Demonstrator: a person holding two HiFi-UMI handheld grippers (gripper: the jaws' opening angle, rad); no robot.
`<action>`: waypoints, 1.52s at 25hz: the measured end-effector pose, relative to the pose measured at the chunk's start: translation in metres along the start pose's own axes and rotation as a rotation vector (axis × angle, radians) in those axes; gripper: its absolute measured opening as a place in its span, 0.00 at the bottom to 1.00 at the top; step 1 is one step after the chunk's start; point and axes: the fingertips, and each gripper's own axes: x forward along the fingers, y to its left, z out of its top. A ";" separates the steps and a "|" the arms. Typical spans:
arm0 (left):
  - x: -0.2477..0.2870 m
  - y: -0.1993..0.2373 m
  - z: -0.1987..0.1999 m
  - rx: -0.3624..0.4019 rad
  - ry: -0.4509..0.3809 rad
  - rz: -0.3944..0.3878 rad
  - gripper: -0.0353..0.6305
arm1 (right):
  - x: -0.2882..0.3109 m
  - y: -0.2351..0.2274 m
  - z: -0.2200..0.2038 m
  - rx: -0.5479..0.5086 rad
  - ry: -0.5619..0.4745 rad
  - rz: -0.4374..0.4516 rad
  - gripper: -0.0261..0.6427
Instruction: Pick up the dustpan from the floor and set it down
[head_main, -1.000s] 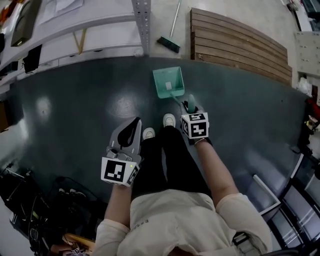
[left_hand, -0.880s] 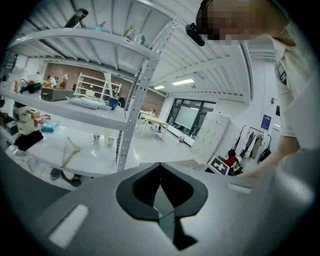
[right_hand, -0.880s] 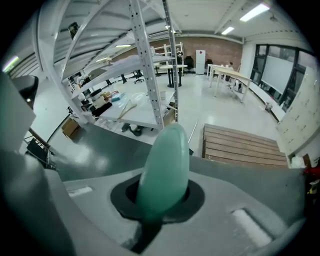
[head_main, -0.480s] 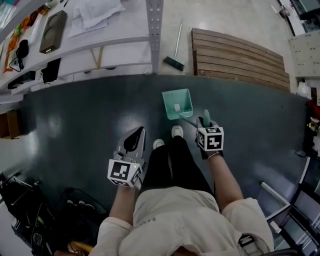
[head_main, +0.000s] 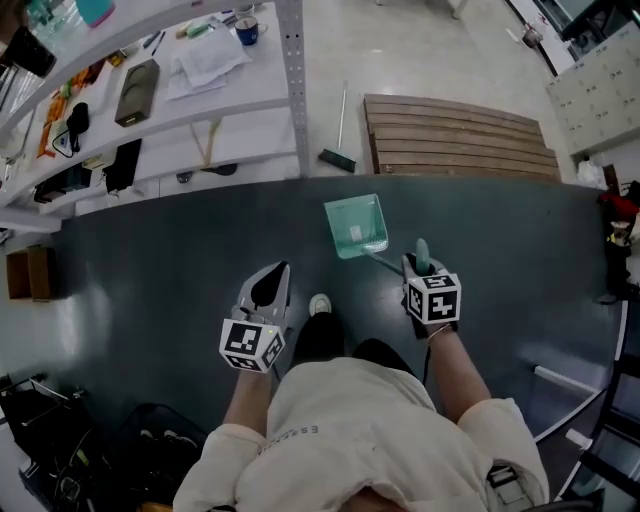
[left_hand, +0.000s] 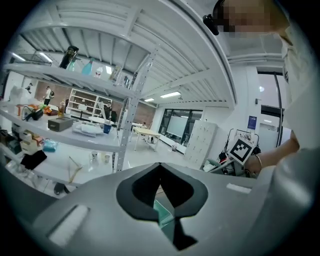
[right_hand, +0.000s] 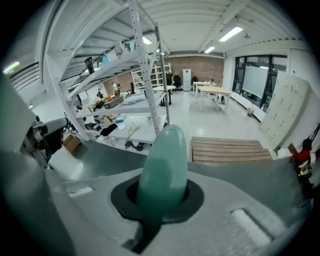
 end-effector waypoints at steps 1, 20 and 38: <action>-0.009 -0.010 -0.001 0.009 -0.008 0.000 0.08 | -0.011 0.000 -0.007 -0.007 -0.005 0.004 0.03; -0.182 -0.234 -0.093 0.028 -0.053 0.084 0.08 | -0.182 -0.014 -0.234 -0.154 0.021 0.099 0.03; -0.287 -0.256 -0.119 0.020 -0.090 0.114 0.08 | -0.250 0.008 -0.321 -0.116 0.020 0.034 0.03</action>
